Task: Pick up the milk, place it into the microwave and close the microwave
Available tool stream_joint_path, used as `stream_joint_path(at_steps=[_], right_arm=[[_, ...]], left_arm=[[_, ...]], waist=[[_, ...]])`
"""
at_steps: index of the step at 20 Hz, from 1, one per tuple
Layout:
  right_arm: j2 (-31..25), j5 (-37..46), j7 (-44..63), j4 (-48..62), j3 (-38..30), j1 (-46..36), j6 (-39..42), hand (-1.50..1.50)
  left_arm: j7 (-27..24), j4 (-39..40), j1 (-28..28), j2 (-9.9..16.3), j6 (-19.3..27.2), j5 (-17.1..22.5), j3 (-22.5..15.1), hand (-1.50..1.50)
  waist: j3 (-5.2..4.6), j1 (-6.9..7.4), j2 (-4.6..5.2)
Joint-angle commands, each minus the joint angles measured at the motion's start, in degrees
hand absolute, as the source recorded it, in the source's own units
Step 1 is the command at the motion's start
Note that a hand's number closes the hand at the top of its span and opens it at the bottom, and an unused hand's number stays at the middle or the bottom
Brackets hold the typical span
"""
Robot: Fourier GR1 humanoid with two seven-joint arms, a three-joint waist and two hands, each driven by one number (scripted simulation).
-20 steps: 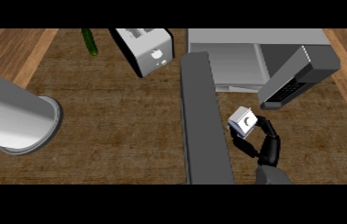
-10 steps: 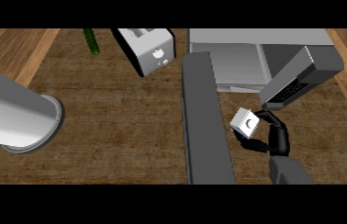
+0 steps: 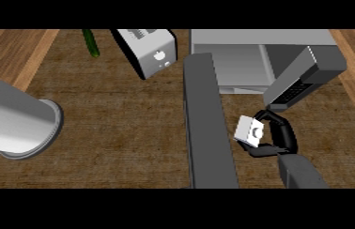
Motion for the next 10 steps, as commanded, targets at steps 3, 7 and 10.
stream_joint_path(at_steps=[3, 7, 10], right_arm=[[-0.55, 1.68, 5.02, -9.98, 2.03, 0.02, -0.51, 1.50], [0.93, 1.13, 12.63, -19.51, 1.92, 1.90, -4.58, 1.50], [4.94, 2.59, 19.85, -19.18, 2.57, -6.42, -9.86, 1.50]], left_arm=[[3.57, -3.48, -0.37, -0.91, 0.80, 2.79, 1.12, -1.50], [2.42, -3.68, 2.41, -0.90, -2.22, 4.75, 3.82, -1.50], [1.77, 1.24, -1.54, 0.28, -2.18, 3.98, 4.69, -1.50]], waist=[[-0.04, -0.46, -0.08], [-0.05, -0.42, -0.16], [-0.05, -0.22, 0.01]])
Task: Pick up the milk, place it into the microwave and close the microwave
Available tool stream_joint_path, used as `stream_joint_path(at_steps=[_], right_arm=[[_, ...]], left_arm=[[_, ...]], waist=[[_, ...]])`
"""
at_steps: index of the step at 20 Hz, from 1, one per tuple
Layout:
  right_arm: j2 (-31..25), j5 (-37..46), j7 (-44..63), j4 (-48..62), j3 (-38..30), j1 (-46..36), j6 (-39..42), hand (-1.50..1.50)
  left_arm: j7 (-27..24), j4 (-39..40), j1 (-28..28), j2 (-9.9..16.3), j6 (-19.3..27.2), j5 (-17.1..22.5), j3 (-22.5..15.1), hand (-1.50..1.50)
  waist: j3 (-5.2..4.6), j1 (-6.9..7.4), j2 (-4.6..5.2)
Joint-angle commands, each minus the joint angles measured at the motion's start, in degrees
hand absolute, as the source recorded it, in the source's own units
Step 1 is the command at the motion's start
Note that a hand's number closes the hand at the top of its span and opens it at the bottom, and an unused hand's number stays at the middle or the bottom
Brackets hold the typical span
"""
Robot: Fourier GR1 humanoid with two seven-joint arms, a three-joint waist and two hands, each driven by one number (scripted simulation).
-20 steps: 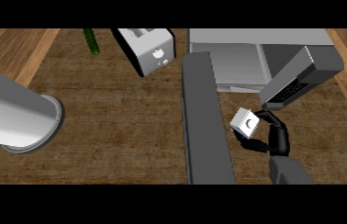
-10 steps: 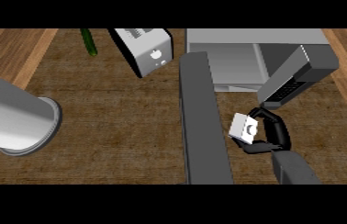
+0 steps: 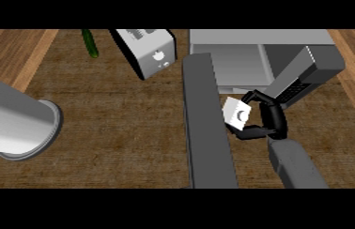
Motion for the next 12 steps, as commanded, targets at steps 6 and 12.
stream_joint_path(at_steps=[6, 12], right_arm=[[3.23, 5.70, 6.25, 6.98, -0.91, -13.28, -8.74, 1.50], [1.23, 11.52, 13.05, 14.85, -0.76, -22.70, -13.39, 1.50]], left_arm=[[1.64, -0.77, -1.60, -0.62, -0.21, 1.78, 0.87, -1.50], [-1.64, 0.32, 0.22, -0.61, -1.56, 0.12, 0.30, -1.50]], waist=[[0.07, 0.93, 0.41], [0.05, 1.64, 0.47]])
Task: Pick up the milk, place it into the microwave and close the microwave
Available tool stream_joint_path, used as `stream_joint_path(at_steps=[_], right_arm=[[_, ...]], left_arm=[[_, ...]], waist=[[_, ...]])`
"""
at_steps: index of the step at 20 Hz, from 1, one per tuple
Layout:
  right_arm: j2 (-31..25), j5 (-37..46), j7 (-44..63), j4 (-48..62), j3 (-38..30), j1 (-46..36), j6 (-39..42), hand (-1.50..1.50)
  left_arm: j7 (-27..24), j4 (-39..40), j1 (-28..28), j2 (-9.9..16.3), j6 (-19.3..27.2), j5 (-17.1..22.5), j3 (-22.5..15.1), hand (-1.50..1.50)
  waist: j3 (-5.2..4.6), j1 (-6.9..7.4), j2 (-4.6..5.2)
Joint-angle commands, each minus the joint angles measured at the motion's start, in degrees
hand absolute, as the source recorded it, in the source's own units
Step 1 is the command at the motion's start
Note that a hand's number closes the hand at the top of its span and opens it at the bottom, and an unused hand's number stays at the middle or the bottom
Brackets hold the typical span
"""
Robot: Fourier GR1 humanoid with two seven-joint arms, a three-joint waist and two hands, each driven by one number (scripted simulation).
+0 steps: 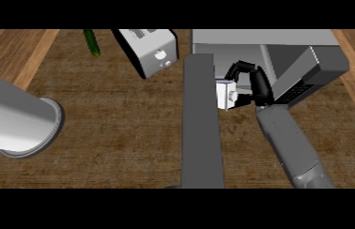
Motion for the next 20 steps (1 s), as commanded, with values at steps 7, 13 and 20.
stream_joint_path(at_steps=[7, 13, 20], right_arm=[[2.30, 5.64, 0.94, 21.32, -3.81, -16.97, -12.12, 1.50], [-1.34, 4.11, -2.01, 27.21, -8.21, -20.61, -14.65, 1.50], [-5.36, 8.01, -4.68, 30.17, -7.03, -22.60, -24.07, 1.50]], left_arm=[[1.44, 0.18, -3.26, -0.39, 0.57, -2.24, -1.45, -1.50], [0.53, 1.96, -2.99, 0.11, -1.80, -0.18, -0.90, -1.50], [0.17, 5.20, -6.11, 2.76, -2.84, 0.60, 0.44, -1.50]], waist=[[0.12, 2.11, 0.97], [0.18, 4.01, 1.79], [0.20, 5.16, 2.52]])
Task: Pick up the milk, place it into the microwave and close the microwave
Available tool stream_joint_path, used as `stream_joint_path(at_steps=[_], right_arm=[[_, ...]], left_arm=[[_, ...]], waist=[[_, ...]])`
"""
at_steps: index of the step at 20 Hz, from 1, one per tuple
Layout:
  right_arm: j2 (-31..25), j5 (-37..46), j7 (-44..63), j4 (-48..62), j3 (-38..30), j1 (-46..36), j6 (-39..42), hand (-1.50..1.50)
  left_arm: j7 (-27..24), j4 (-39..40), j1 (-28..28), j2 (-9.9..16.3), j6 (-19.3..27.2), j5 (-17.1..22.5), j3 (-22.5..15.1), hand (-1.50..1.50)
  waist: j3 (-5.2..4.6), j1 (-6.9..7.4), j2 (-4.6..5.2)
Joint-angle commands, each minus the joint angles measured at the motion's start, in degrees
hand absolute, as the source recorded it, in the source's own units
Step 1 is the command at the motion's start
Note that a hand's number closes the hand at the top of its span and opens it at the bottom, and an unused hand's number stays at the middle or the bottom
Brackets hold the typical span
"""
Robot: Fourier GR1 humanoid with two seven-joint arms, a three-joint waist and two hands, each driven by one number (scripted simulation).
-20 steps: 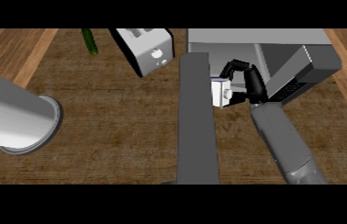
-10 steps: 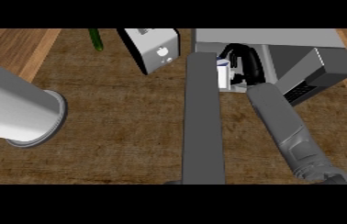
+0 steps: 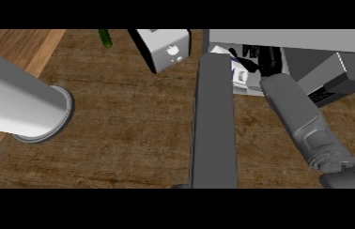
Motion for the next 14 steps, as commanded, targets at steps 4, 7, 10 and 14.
stream_joint_path(at_steps=[4, 7, 10, 14], right_arm=[[-2.03, 2.84, -1.49, 3.94, 0.88, -2.48, -6.19, 1.50], [-4.11, 5.08, -1.12, 5.68, 2.43, -2.59, -9.40, 1.50], [-4.82, 5.04, 1.71, 8.11, 1.97, -1.94, -11.57, 1.50], [-7.26, 6.84, 12.16, 12.14, 3.09, 0.55, -22.16, -1.50]], left_arm=[[0.00, 1.79, -2.05, -0.10, -0.62, -0.27, -1.52, -1.50], [0.67, 1.84, -3.14, 1.55, -0.89, 0.34, -0.90, -1.50], [0.52, 1.87, -3.76, 0.80, 0.05, -1.10, -1.26, -1.50], [0.24, 2.82, -4.38, 1.41, 0.21, -2.12, -0.59, -1.50]], waist=[[0.04, 1.95, 0.97], [0.04, 2.61, 1.52], [0.09, 2.84, 1.83], [-0.19, 2.99, 2.36]])
